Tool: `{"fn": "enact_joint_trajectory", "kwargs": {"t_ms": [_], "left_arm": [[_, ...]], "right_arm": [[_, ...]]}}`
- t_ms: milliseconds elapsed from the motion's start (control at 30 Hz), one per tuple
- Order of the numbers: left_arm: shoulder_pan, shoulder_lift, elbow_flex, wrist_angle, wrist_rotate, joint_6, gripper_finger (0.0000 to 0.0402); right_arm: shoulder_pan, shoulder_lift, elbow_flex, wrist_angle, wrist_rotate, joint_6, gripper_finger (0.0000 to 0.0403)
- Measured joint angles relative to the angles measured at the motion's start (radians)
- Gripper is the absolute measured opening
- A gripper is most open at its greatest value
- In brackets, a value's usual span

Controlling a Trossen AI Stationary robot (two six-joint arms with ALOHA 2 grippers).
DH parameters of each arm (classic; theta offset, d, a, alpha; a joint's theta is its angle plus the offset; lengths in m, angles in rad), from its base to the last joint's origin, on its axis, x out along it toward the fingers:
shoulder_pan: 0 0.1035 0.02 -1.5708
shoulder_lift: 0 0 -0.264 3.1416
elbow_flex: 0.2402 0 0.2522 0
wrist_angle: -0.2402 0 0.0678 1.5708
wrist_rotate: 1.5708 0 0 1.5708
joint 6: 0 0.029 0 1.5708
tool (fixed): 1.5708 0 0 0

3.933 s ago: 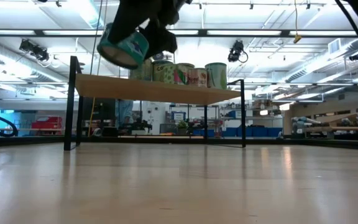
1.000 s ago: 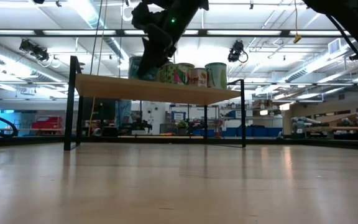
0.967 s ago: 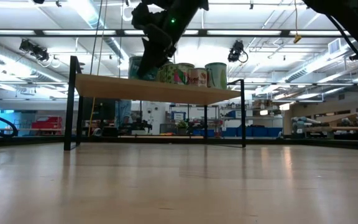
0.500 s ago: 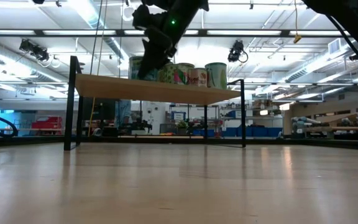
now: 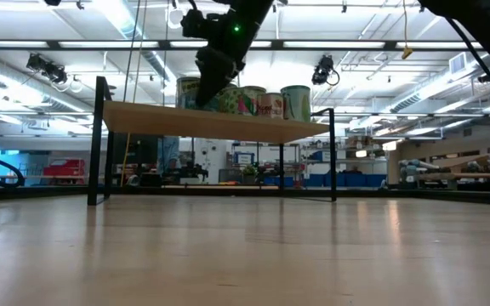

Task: Pick and place cans onto a shelf
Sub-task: Put the canned tuna on the shelf

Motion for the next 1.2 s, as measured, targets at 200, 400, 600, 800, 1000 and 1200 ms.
{"fn": "enact_joint_trajectory", "kwargs": {"t_ms": [200, 400, 600, 800, 1000, 1200], "left_arm": [[0.000, 0.000, 0.000, 0.000, -0.002, 0.000, 0.0111], [0.000, 0.000, 0.000, 0.000, -0.002, -0.002, 0.0111], [0.000, 0.000, 0.000, -0.012, -0.002, -0.002, 0.0111], [0.000, 0.000, 0.000, -0.016, -0.002, -0.002, 0.0111], [0.000, 0.000, 0.000, -0.016, -0.015, -0.002, 0.0111], [0.000, 0.000, 0.000, -0.015, -0.021, -0.006, 0.0111]], "right_arm": [[0.018, 0.000, 0.000, -0.002, 0.055, 0.026, 0.0375], [0.038, 0.000, 0.000, 0.009, 0.061, 0.091, 0.0375], [0.063, 0.000, 0.000, 0.083, 0.000, 0.104, 0.0375], [0.061, 0.000, 0.000, 0.118, -0.130, 0.158, 0.0362], [0.041, 0.000, 0.000, 0.186, -0.159, 0.157, 0.0320], [0.030, 0.001, -0.003, 0.260, -0.252, 0.164, 0.0291]]}}
